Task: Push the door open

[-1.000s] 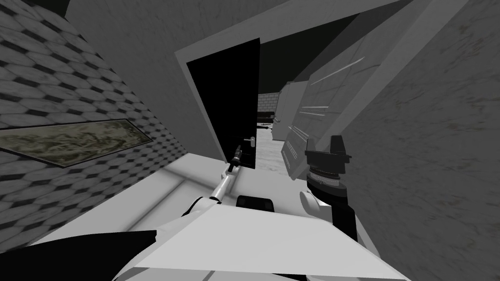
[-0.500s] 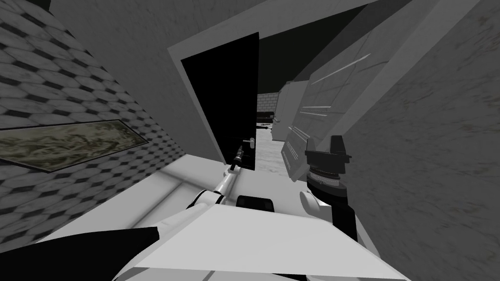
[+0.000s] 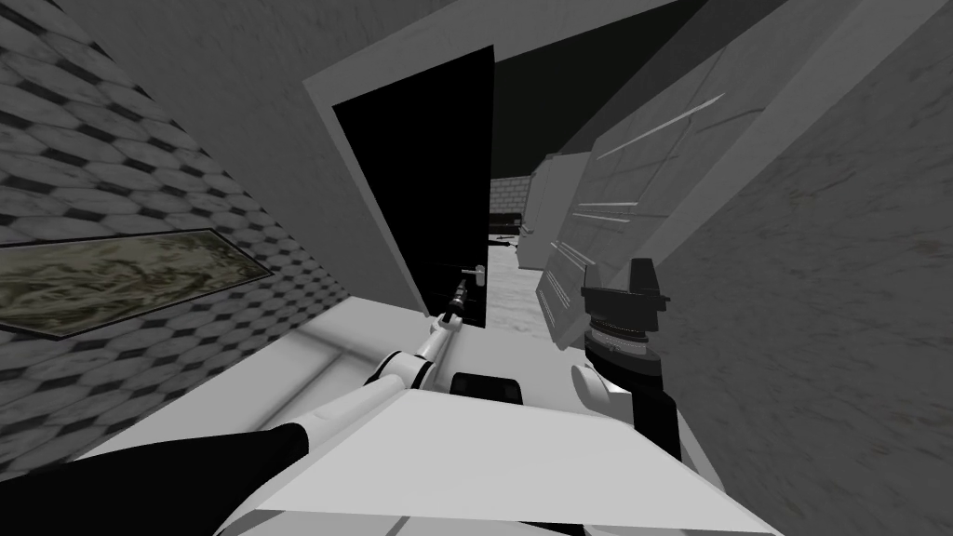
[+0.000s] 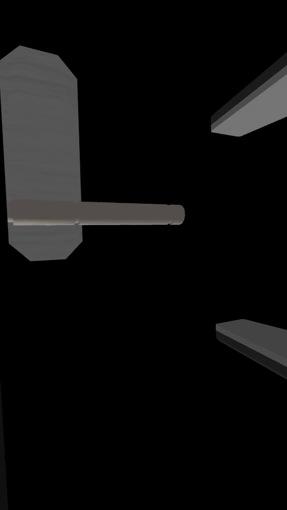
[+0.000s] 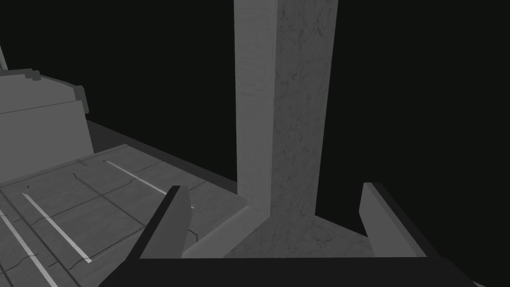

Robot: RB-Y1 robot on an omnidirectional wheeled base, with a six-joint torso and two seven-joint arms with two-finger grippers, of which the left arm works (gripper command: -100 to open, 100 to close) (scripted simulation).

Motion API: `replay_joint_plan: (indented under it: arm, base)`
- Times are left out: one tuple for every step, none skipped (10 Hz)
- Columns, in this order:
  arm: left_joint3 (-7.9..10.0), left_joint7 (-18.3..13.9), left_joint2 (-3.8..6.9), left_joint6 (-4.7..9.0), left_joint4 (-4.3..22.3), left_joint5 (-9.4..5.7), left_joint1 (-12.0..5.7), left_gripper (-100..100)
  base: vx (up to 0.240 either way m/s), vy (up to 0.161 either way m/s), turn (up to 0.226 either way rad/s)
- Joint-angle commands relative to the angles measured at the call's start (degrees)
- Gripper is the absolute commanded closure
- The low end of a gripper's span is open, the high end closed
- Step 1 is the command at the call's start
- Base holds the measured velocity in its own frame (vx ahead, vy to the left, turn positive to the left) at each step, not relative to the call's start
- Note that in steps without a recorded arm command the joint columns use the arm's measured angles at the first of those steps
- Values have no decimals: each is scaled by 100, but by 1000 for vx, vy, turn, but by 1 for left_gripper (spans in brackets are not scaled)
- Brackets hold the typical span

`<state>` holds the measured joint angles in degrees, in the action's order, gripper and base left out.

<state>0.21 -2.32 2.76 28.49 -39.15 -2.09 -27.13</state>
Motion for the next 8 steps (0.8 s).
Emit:
replay_joint_plan:
  arm:
    - [-12,-1,-16,-60,160,-11,-113,-100]
    - [-12,1,-27,-60,258,-16,-172,-100]
    - [-12,6,-48,-59,442,-26,-282,-100]
    - [-12,7,-54,-59,491,-28,-311,-100]
    - [-12,10,-67,-59,587,-34,-368,-100]
    - [-17,9,-62,-88,469,-27,-304,-100]
    - [-2,15,-2,-89,485,-33,-310,-100]
    - [2,16,10,-88,487,-34,-311,-100]
  base:
    - [97,8,-18]
    - [78,18,-6]
    - [66,8,-18]
    - [65,3,-9]
    - [57,6,-6]
    - [24,3,-2]
    - [87,-16,-28]
    - [137,-10,-17]
